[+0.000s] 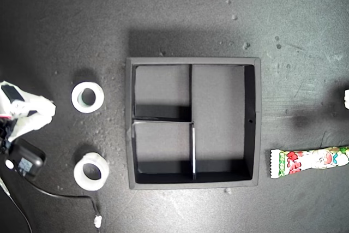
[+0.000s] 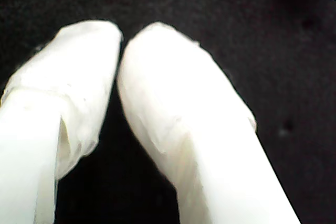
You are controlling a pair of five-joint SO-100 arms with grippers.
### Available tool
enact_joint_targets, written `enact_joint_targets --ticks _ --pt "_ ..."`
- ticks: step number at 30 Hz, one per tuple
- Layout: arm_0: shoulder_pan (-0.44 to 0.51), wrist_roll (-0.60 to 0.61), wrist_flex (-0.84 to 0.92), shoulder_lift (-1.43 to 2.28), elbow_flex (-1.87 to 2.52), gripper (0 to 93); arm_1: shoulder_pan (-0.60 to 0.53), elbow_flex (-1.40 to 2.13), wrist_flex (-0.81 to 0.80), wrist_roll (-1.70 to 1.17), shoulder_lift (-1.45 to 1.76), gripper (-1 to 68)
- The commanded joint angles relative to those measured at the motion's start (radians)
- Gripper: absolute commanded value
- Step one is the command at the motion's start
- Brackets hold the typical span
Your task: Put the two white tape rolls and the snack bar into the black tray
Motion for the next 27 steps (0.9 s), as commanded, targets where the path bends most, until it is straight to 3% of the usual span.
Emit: enact_joint_targets --ticks 1,13,24,27 --pt "-0.003 -0.115 0.041 0.048 0.055 0.2 0.156 0.012 0.002 -0.084 0.006 0.1" --pt "-0.003 -0.071 0.041 0.048 0.055 0.2 0.155 0.012 0.002 -0.084 0.006 0.1" --pt "-0.020 -0.112 0.040 0.048 0.055 0.6 0.158 0.012 -0.003 -0.083 0.008 0.1" --pt "-0.035 -0.106 0.011 0.048 0.055 0.6 0.109 0.012 -0.037 -0.103 0.008 0.1"
